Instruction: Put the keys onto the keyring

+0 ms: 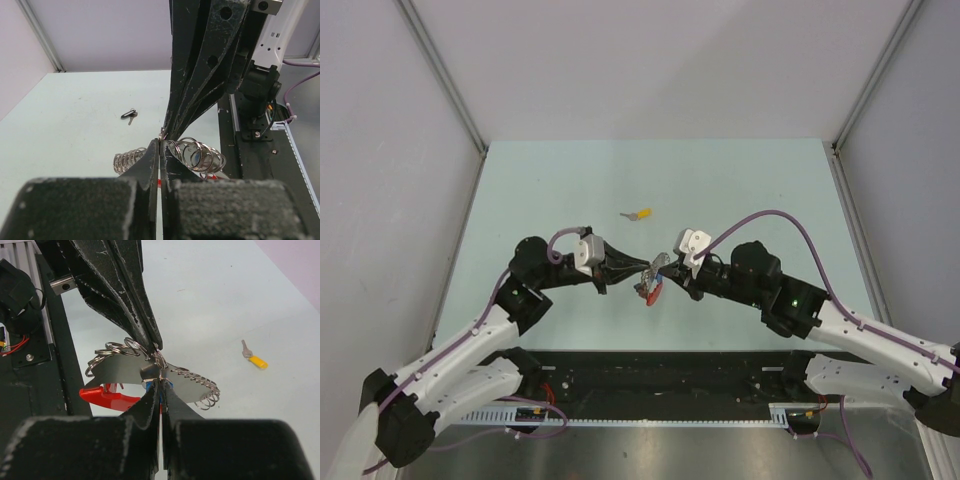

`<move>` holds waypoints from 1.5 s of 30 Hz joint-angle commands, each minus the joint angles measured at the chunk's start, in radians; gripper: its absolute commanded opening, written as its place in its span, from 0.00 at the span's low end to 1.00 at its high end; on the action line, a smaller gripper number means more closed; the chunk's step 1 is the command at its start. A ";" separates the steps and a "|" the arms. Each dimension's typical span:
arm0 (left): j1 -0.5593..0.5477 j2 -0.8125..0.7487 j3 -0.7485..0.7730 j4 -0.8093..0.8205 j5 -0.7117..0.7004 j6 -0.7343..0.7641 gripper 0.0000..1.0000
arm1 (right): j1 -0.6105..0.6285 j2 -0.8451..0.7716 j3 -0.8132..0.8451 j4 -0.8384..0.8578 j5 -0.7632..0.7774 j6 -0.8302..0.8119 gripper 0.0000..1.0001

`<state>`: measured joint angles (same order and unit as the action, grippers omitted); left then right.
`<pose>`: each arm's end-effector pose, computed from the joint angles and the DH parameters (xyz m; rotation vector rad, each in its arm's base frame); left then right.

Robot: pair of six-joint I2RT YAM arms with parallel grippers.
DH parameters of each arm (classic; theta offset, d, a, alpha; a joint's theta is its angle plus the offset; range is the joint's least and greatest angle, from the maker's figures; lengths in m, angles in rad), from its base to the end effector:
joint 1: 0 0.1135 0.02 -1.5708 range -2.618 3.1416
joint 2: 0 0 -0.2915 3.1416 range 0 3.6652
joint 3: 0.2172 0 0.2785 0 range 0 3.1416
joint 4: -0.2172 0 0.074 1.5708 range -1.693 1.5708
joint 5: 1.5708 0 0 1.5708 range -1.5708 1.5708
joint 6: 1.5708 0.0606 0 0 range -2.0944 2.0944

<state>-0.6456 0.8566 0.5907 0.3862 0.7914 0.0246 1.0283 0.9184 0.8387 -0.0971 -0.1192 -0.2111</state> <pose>0.1522 -0.1686 0.3342 1.1075 1.1297 -1.0625 0.1234 0.2187 0.3597 -1.1165 1.4105 0.6960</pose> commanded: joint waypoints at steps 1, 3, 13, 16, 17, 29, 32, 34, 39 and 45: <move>-0.019 0.018 0.026 -0.020 0.054 -0.008 0.00 | 0.010 -0.023 0.014 0.146 0.023 0.019 0.00; -0.022 0.024 0.032 -0.035 0.057 0.000 0.00 | 0.010 -0.030 0.008 0.157 0.029 0.024 0.00; -0.038 0.062 0.063 -0.107 0.094 0.026 0.00 | 0.007 -0.061 -0.016 0.184 0.035 0.013 0.00; -0.043 0.075 0.070 -0.118 0.106 0.028 0.00 | 0.006 -0.070 -0.026 0.194 0.026 0.003 0.00; -0.043 0.078 0.072 -0.124 0.108 0.029 0.00 | 0.006 -0.073 -0.029 0.201 0.013 -0.001 0.00; -0.045 0.061 0.063 -0.125 0.017 0.028 0.00 | 0.006 -0.105 -0.046 0.188 -0.024 -0.034 0.00; -0.045 0.033 0.051 -0.118 -0.015 0.032 0.00 | -0.005 -0.121 -0.046 0.148 -0.004 -0.033 0.00; -0.045 0.019 0.044 -0.112 -0.035 0.035 0.00 | -0.025 -0.136 -0.046 0.116 -0.005 -0.027 0.00; -0.045 -0.008 0.035 -0.106 -0.050 0.043 0.00 | -0.043 -0.153 -0.033 0.024 -0.010 -0.048 0.00; -0.045 -0.013 0.034 -0.098 -0.044 0.046 0.00 | -0.047 -0.125 -0.012 -0.058 -0.053 -0.082 0.00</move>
<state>-0.6853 0.8635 0.6331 0.2314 0.7547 0.0460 0.9852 0.7807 0.7910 -0.0952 -0.1417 -0.2600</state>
